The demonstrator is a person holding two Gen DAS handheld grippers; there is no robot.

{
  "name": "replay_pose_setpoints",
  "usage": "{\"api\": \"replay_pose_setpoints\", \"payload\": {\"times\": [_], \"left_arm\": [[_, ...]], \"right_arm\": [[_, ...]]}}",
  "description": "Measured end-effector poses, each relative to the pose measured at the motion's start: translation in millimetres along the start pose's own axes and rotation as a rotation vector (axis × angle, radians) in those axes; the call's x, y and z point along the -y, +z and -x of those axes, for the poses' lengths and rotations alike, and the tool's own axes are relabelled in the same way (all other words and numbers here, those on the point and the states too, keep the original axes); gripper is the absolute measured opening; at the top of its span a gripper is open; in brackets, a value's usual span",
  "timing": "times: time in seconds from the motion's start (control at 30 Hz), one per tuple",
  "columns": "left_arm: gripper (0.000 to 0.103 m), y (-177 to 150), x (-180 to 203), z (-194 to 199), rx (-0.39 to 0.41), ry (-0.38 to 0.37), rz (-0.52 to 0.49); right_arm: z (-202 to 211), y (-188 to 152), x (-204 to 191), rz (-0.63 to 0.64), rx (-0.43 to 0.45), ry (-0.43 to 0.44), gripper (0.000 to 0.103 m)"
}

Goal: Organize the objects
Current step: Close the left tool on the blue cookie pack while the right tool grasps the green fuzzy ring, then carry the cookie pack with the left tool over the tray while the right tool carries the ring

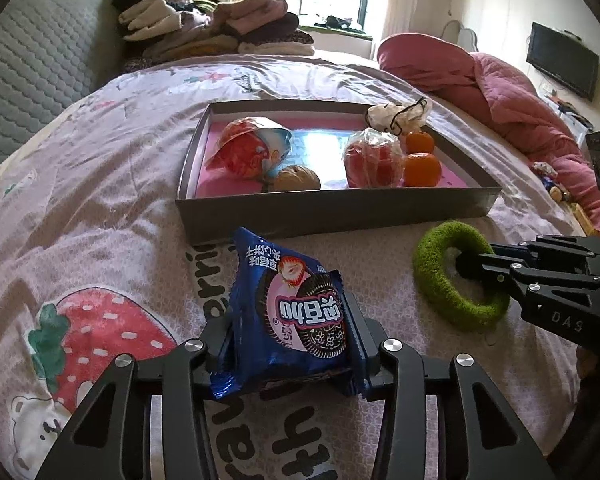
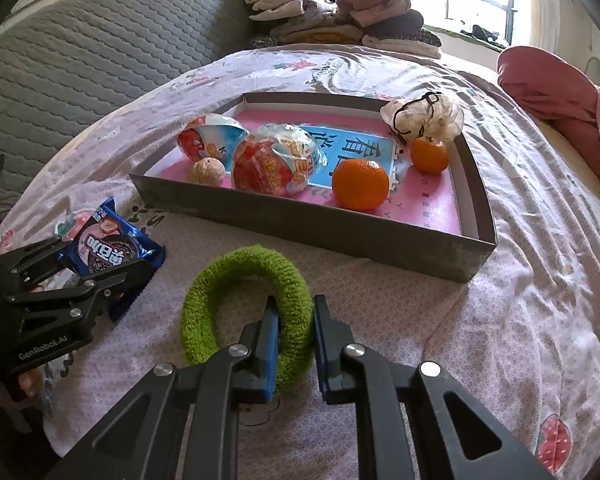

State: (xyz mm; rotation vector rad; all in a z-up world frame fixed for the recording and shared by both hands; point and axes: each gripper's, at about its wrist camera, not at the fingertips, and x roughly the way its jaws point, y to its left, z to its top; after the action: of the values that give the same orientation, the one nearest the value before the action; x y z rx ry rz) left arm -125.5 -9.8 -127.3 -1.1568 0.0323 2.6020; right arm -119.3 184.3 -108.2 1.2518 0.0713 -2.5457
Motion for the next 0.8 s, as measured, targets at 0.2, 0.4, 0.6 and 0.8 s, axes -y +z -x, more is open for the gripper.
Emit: {"api": "replay_pose_setpoints", "payload": {"times": [0.2,0.4,0.6,0.8], "left_arm": [[0.046,1,0,1,0.004,0.0,0.004],[0.046,3,-2,7,0.02,0.0,0.011],[0.045,8,0,17,0.057,0.007,-0.001],[0.045,13,4,24,0.086,0.013,-0.01]], "right_arm": [[5,3,0,-0.008,0.017,0.016,0.015],[15,7,3,-0.021,0.059,0.025,0.015],[27,15,7,-0.031,0.112,0.034,0.015],[33,19,9,-0.037,0.137,0.031,0.015]]}}
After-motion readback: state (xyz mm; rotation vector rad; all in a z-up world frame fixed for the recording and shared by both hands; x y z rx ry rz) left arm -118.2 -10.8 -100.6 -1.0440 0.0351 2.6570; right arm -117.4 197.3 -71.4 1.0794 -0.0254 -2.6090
